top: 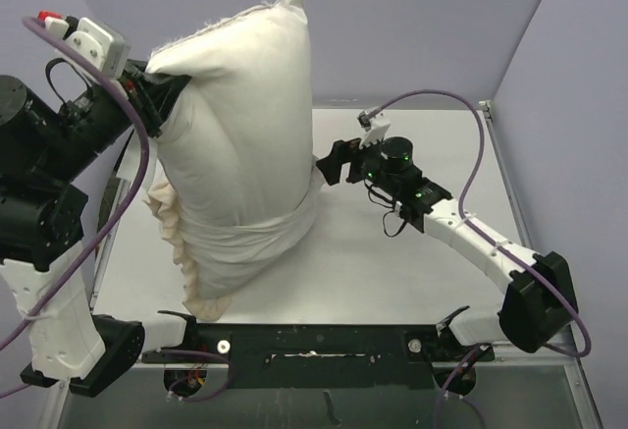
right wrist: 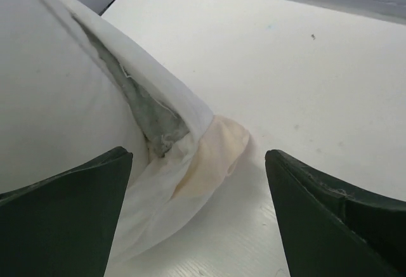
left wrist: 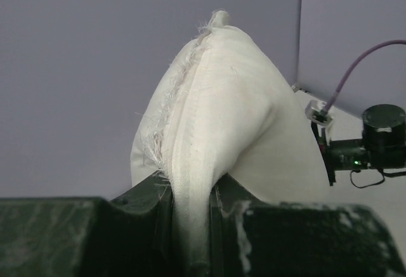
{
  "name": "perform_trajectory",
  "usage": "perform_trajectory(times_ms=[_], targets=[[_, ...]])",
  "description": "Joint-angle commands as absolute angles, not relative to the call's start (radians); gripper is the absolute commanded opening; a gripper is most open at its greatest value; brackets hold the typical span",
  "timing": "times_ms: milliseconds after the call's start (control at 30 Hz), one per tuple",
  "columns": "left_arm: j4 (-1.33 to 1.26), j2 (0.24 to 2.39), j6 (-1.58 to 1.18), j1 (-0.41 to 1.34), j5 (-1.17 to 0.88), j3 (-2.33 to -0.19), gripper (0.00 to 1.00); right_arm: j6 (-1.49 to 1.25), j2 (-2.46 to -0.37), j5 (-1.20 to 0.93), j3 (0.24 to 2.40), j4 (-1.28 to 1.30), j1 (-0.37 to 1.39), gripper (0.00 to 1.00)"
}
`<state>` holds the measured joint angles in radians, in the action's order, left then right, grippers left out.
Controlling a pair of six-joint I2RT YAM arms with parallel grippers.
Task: Remove the pillowcase from the pillow
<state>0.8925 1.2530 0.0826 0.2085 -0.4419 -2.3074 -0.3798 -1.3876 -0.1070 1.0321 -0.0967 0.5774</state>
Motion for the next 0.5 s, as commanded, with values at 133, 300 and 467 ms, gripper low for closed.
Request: perform_trajectory(times_ms=[133, 300, 467], targets=[[0.412, 1.214, 0.231, 0.201, -0.302, -2.216, 0.0, -0.318, -1.236, -0.132, 0.762, -0.137, 0.522, 0.9], [0.365, 1.18, 0.346, 0.2, -0.15, -2.094, 0.0, -0.198, -1.141, -0.125, 0.637, -0.264, 0.666, 0.93], [0.29, 1.189, 0.444, 0.202, 0.053, -2.0, 0.0, -0.03, -1.189, 0.058, 0.681, -0.246, 1.005, 0.93]])
